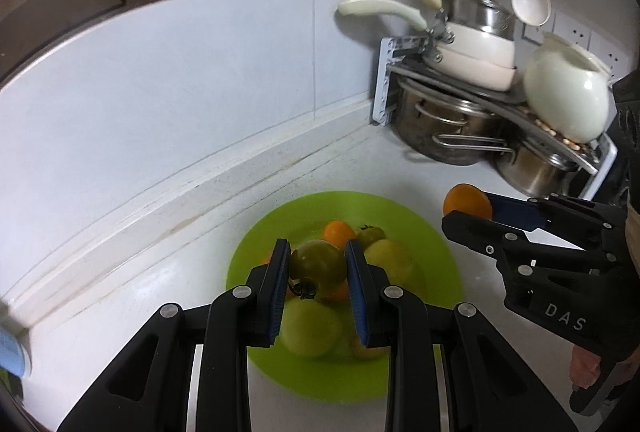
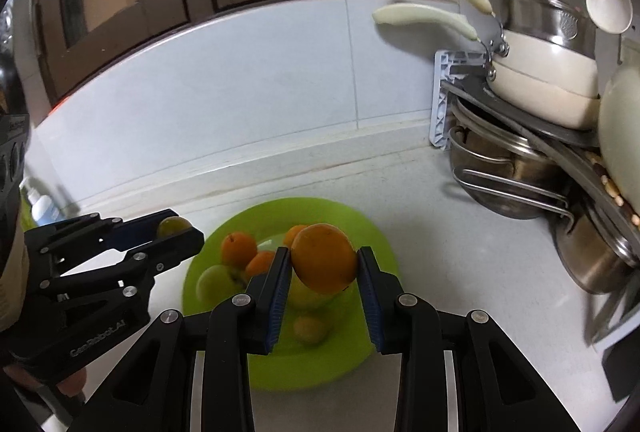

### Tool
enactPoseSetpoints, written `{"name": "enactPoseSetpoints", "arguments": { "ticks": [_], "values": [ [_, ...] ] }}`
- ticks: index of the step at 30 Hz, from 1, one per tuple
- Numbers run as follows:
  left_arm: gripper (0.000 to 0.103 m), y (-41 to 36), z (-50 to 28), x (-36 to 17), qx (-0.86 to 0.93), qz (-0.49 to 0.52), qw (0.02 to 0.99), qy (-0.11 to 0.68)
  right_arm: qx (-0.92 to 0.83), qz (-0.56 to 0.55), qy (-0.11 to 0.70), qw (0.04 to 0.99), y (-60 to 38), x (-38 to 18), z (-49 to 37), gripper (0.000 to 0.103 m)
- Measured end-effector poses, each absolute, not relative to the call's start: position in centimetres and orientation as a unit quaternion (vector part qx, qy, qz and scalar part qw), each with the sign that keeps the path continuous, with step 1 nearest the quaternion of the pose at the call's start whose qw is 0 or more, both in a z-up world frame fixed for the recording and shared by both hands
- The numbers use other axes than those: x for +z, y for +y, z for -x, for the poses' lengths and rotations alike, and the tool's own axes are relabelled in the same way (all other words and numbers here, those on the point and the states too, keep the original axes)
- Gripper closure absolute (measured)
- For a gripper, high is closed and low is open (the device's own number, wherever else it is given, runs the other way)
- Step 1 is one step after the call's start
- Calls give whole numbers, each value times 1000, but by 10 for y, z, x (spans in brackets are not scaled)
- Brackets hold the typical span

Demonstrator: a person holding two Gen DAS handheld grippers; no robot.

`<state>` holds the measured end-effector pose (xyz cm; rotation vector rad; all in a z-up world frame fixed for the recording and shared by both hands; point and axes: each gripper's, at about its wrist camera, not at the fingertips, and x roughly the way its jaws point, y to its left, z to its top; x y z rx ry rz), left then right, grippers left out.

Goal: Organize fruits
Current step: 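Carry the green fruit and orange over the green plate with both tools, then release both fruits onto the green plate and withdraw both tools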

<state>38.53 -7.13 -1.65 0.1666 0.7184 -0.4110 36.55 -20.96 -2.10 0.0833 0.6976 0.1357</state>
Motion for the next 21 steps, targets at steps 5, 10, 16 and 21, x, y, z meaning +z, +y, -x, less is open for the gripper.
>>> {"name": "enactPoseSetpoints", "arguments": {
  "ticks": [5,10,16,21],
  "values": [
    [75,-80,-411,-30,-201,-90,904,366,63,-45,358,930,-223,-34,-386,69],
    [75,-86,-431,-45,-198,-96,898,380,60,-53,373,925,-232,-44,-401,69],
    [75,-92,-444,-56,-198,-103,894,388,58,-54,387,919,-236,-51,-411,69],
    [74,-94,-446,-58,-206,-102,890,393,60,-55,393,916,-236,-55,-414,68]
  ]
}}
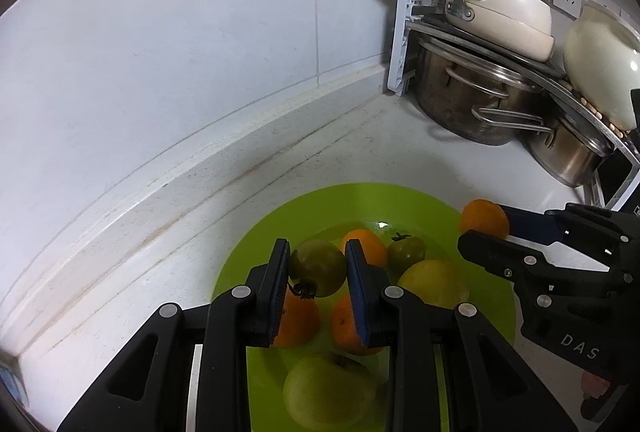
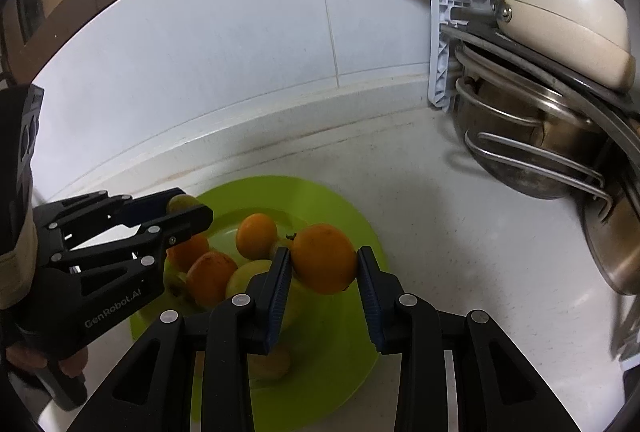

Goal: Organize fruits
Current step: 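Release both fruits onto the green plate and withdraw both tools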

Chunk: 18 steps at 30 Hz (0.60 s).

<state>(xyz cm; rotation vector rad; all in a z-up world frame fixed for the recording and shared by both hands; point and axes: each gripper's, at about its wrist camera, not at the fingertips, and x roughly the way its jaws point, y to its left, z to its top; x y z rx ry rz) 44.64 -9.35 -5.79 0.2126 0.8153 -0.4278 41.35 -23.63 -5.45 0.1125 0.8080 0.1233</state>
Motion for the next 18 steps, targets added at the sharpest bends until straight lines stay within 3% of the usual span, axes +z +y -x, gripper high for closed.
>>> {"name": "enactPoseSetpoints", "arguments": {
  "ticks": [11,15,18],
  "values": [
    [57,-72,-418,-37,-189,-90,903,374,52,-50,385,920,-230,-47,-393,64],
    [56,-62,-393,-27,-181,-87,910,362,44,-48,371,926,-227,-38,-372,53],
    [51,-54,-373,-18,-180,-77,916,351,41,-46,360,931,-220,-29,-351,52]
  ]
}}
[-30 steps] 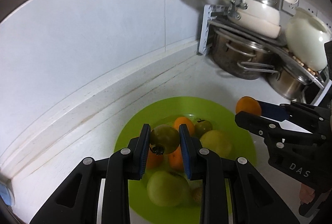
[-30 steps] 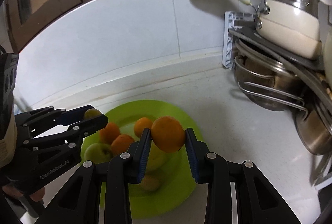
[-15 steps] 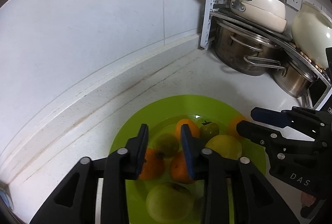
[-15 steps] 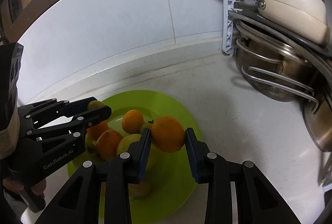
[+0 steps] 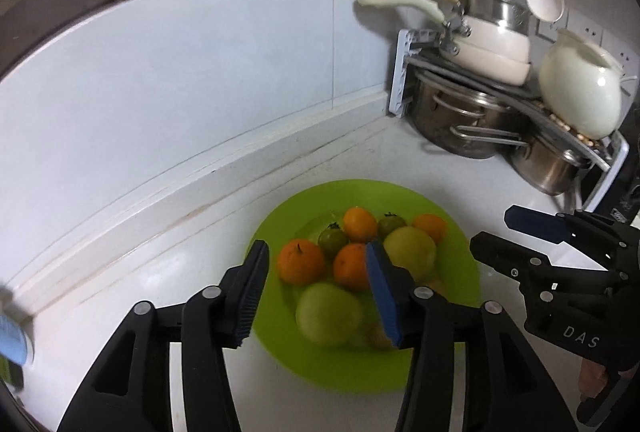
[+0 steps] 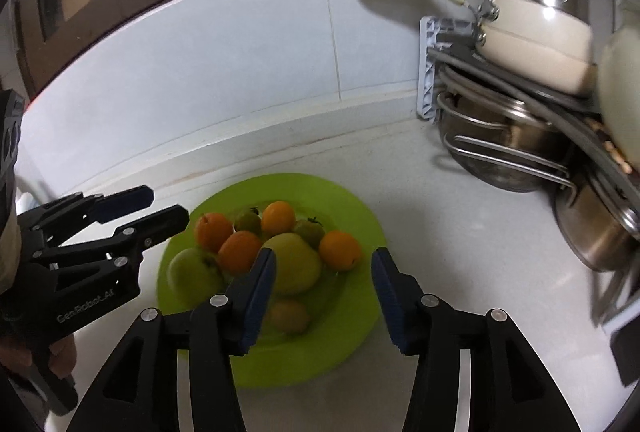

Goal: Organize fruits

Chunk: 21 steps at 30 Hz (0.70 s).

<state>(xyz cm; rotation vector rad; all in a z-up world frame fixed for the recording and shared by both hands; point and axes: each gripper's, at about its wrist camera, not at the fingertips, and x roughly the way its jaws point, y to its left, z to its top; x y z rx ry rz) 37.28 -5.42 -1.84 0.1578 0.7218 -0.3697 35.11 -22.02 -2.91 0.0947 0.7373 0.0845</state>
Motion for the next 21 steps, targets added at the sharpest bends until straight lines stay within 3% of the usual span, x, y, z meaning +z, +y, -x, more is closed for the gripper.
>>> {"name": "enactPoseSetpoints", "arguments": {
  "ticks": [6,17,21],
  "values": [
    [38,-38,-340,-3,-177,-55,924,335,26,-48,336,940,-208,-13,-314,42],
    [26,-14,-269,21,-158,-48,940,297,-9,-54,275,960,-193,19,-239,26],
    [20,-11,-241,30,-136,-46,948,285,5,-48,269,962,-191,25,-217,25]
  ]
}}
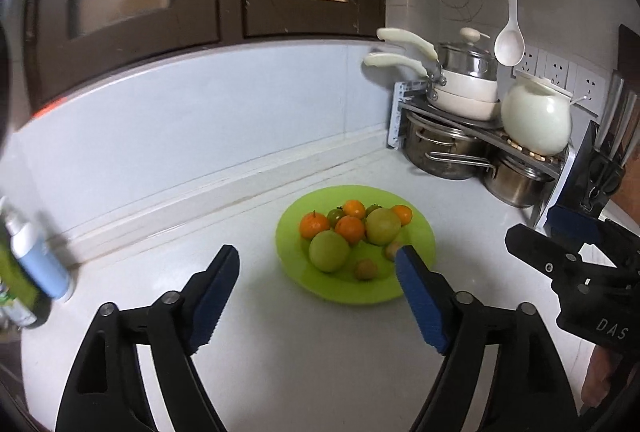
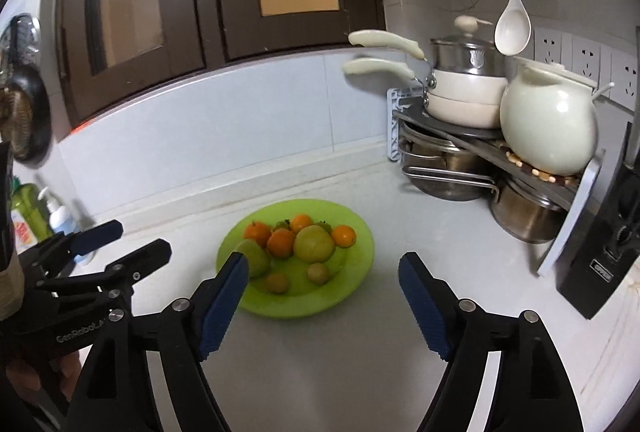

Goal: Organize fruits

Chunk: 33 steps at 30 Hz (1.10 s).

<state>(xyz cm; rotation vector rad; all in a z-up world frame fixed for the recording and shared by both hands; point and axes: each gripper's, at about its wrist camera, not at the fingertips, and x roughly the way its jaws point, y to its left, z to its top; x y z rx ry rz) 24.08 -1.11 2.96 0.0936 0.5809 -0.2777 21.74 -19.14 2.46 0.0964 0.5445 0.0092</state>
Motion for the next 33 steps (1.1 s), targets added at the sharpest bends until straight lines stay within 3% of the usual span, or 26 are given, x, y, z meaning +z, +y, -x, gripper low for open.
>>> {"name": "enactPoseSetpoints", "arguments": {
  "ticks": [2,15,33],
  "values": [
    [13,-9,-226,32,-130,-43,950,281,13,-48,270,961,-191,27,-203,25],
    [1,5,-134,41,-90,-32,962,256,22,-42,256,965,-198,33,-119,18],
    [0,13,-44,53,-81,-36,968,236,9,-29,230,973,-199,50,-21,14]
  ]
}}
